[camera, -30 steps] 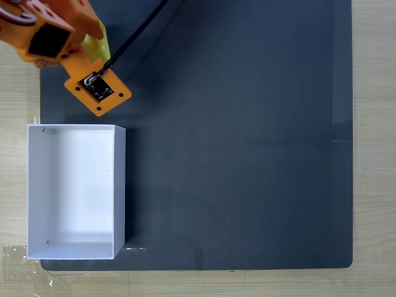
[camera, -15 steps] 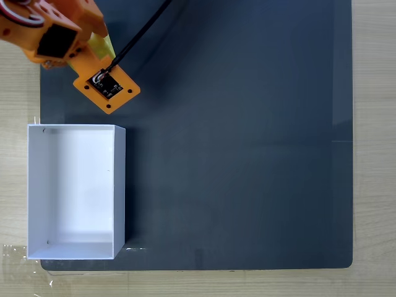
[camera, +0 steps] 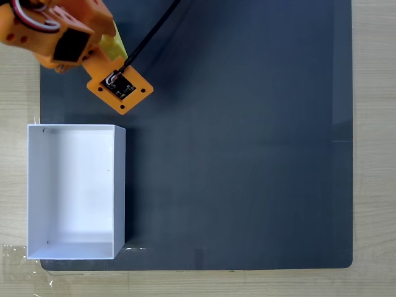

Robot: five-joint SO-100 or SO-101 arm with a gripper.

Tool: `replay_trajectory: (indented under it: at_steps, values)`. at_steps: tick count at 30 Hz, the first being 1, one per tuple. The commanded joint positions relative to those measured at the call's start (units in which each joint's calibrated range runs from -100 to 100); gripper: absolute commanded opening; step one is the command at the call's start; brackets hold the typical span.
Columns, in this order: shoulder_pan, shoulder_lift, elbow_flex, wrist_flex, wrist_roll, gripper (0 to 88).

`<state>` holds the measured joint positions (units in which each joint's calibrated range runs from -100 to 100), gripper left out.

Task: Grasp a yellow block and put it in the box

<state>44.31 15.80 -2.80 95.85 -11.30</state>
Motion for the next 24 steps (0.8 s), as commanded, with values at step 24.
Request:
replay_trajectory:
  at_steps: [24]
  values:
    - [-31.09, -37.07, -3.76, -4.22, 0.86, 22.1]
